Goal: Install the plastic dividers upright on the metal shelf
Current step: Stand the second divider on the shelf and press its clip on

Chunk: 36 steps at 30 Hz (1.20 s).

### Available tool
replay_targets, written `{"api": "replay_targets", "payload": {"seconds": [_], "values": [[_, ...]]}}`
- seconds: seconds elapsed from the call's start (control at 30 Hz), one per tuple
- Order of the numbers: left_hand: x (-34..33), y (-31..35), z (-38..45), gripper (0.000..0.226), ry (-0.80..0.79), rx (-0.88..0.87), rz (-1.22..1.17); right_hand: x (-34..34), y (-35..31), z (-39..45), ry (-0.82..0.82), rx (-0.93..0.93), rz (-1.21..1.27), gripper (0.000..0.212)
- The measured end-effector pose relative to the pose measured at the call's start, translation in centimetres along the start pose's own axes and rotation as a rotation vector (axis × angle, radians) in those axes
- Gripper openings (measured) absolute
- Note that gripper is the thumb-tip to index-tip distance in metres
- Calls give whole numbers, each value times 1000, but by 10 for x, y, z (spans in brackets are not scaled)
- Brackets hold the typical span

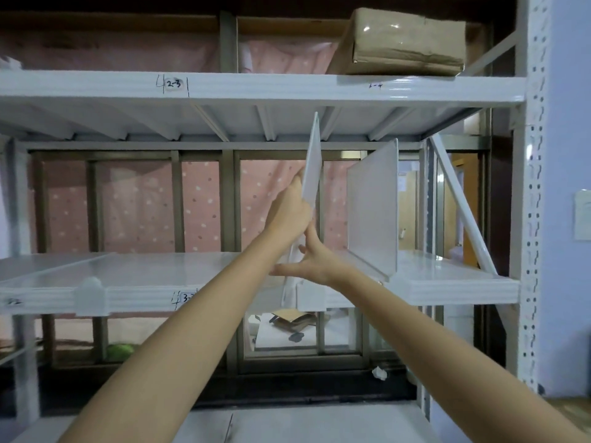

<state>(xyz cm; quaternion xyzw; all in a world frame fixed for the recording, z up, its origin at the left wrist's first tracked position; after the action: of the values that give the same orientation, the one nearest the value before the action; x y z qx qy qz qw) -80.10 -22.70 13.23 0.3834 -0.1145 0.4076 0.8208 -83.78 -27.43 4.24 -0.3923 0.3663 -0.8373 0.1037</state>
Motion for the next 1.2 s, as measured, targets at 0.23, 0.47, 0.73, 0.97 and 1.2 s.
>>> {"api": "replay_targets", "payload": {"seconds": [0.23, 0.47, 0.73, 0.97, 1.2], "values": [[-13, 2, 8, 71, -272, -55, -239, 14, -1, -4, 45, 38, 42, 124], [-36, -40, 6, 103, -554, 19, -363, 23, 4, 0, -40, 24, 37, 114], [-14, -46, 46, 115, -466, -17, -547, 32, -3, 18, -134, 73, -7, 113], [30, -27, 92, 124, -374, -97, -447, 31, 2, 27, -130, 103, 34, 102], [30, -24, 107, 120, -409, -128, -356, 26, 20, 33, -135, 113, 47, 106]]}}
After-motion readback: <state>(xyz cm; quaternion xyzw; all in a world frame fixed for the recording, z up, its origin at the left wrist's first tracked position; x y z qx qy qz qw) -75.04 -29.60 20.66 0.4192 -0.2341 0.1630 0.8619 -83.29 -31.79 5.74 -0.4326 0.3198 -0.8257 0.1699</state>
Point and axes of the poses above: each hand's wrist, its own z-axis towards the middle knuckle, its own x-axis out of the back of the hand, y = z × x, the point moved 9 cm from there along z, towards the middle knuckle, and after that the axes turned 8 degrees about -y, right-handed, at the moved point
